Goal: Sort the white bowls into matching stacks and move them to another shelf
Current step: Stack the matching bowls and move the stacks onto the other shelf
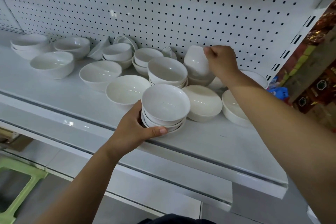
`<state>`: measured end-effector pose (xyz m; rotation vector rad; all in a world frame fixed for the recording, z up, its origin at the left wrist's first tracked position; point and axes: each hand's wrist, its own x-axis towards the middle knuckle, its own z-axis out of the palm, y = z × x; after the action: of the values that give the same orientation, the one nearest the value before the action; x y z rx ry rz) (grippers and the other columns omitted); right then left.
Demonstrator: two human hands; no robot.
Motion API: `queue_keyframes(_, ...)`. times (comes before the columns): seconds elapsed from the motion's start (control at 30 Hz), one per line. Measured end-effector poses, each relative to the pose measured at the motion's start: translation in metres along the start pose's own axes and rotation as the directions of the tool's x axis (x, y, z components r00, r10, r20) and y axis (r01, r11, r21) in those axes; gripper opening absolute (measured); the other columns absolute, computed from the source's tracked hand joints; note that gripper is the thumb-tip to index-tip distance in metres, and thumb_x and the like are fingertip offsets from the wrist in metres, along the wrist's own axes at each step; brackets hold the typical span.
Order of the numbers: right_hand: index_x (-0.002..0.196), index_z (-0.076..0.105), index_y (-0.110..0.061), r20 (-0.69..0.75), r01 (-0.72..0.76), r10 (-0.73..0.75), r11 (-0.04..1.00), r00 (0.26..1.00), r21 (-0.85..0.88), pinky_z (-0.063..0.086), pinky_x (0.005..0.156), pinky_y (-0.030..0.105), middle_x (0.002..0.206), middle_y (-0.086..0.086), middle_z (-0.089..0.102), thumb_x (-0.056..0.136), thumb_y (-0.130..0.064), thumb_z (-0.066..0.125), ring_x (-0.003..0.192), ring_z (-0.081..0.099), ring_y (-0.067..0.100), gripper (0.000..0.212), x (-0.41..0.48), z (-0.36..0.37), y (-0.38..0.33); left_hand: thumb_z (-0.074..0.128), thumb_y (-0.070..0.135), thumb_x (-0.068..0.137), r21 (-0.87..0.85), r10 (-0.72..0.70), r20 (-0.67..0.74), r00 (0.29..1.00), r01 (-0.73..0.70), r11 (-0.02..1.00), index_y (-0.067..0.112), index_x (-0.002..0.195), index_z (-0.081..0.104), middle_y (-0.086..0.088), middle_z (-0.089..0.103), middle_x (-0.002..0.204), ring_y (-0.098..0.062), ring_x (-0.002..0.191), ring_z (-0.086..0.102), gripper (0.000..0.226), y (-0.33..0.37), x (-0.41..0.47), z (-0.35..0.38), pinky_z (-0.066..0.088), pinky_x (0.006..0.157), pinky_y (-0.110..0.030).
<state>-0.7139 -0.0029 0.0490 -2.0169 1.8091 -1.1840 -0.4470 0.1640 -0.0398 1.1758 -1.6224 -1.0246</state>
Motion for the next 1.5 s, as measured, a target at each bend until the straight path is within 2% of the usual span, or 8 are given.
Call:
queue_keyframes(0.13,0.059,0.029,-0.02,-0.121,-0.016,0.037,0.984,0.992,0.175,0.021,0.054,0.026,0.056,-0.005,0.025,0.104,-0.024,0.053,0.052,0.022,0.006,0.051,-0.011,-0.011,-0.004,0.087,0.053,0.061,-0.005,0.014,0.022,1.0,-0.014,1.0,0.045,0.133,0.047,0.033,0.062,0.123,0.004,0.118,0.059,0.083,-0.001,0.001,-0.002,0.049,0.088,-0.007)
queue_keyframes(0.27,0.072,0.057,0.002,-0.21,0.024,0.036,0.96,0.977,0.278,0.033,0.06,0.022,0.065,0.0,0.043,0.103,-0.021,0.056,0.055,0.038,-0.005,0.039,-0.038,-0.029,-0.015,0.088,0.039,0.07,-0.022,0.027,0.06,0.998,-0.026,0.999,0.045,0.133,0.044,0.04,0.059,0.121,0.01,0.117,0.057,0.077,-0.001,0.002,-0.003,0.047,0.087,-0.004)
queue_keyframes(0.43,0.093,0.073,-0.021,-0.258,0.082,0.014,0.931,0.966,0.357,0.044,0.076,0.008,0.072,-0.029,0.064,0.099,-0.013,0.064,0.071,0.054,-0.014,0.013,-0.093,-0.041,-0.053,0.091,0.042,0.073,-0.08,0.029,0.131,0.991,-0.018,0.997,0.045,0.137,0.045,0.034,0.061,0.129,0.005,0.123,0.057,0.079,-0.003,0.003,-0.011,0.047,0.094,-0.009)
queue_keyframes(0.57,0.098,0.078,-0.009,-0.257,0.239,-0.176,0.941,0.95,0.239,0.046,0.079,0.014,0.081,-0.032,0.065,0.095,-0.018,0.066,0.079,0.058,-0.01,0.015,-0.137,-0.033,-0.074,0.085,0.037,0.076,-0.143,0.034,0.208,0.978,-0.004,0.99,0.027,0.148,0.047,0.012,0.063,0.14,-0.01,0.132,0.057,0.082,-0.008,0.007,-0.021,0.049,0.108,-0.027)
queue_keyframes(0.73,0.093,0.077,0.003,-0.225,0.455,-0.435,0.89,0.872,0.04,0.049,0.08,0.022,0.089,-0.003,0.071,0.095,-0.01,0.067,0.083,0.063,0.014,0.017,-0.165,-0.013,-0.087,0.083,0.024,0.083,-0.163,0.049,0.237,0.97,-0.01,0.987,0.023,0.148,0.049,0.013,0.064,0.139,-0.008,0.131,0.058,0.073,-0.009,0.01,-0.027,0.048,0.109,-0.025)
queue_keyframes(0.9,0.086,0.079,0.0,-0.221,0.495,-0.498,0.866,0.838,-0.075,0.05,0.093,0.023,0.084,0.007,0.075,0.093,-0.006,0.068,0.088,0.067,0.026,0.014,-0.18,0.002,-0.09,0.083,0.024,0.081,-0.179,0.059,0.245,0.968,-0.015,0.984,0.02,0.148,0.049,0.011,0.065,0.138,-0.009,0.129,0.06,0.074,-0.008,0.012,-0.027,0.05,0.106,-0.025)
queue_keyframes(1.07,0.086,0.077,0.001,-0.144,0.539,-0.557,0.83,0.818,-0.145,0.056,0.093,0.041,0.082,0.001,0.076,0.083,0.017,0.074,0.08,0.066,0.029,0.016,-0.191,0.007,-0.083,0.082,0.027,0.082,-0.174,0.063,0.254,0.965,-0.018,0.985,0.019,0.15,0.048,0.01,0.064,0.14,-0.008,0.128,0.06,0.076,-0.007,0.012,-0.029,0.049,0.108,-0.027)
queue_keyframes(1.5,0.086,0.076,0.0,-0.119,0.574,-0.592,0.804,0.797,-0.154,0.055,0.096,0.049,0.082,0.004,0.073,0.079,0.017,0.078,0.08,0.065,0.029,0.018,-0.2,0.012,-0.072,0.08,0.026,0.086,-0.153,0.062,0.279,0.958,-0.019,0.988,0.019,0.152,0.044,0.008,0.061,0.145,-0.013,0.134,0.057,0.075,-0.008,0.013,-0.032,0.046,0.115,-0.039)
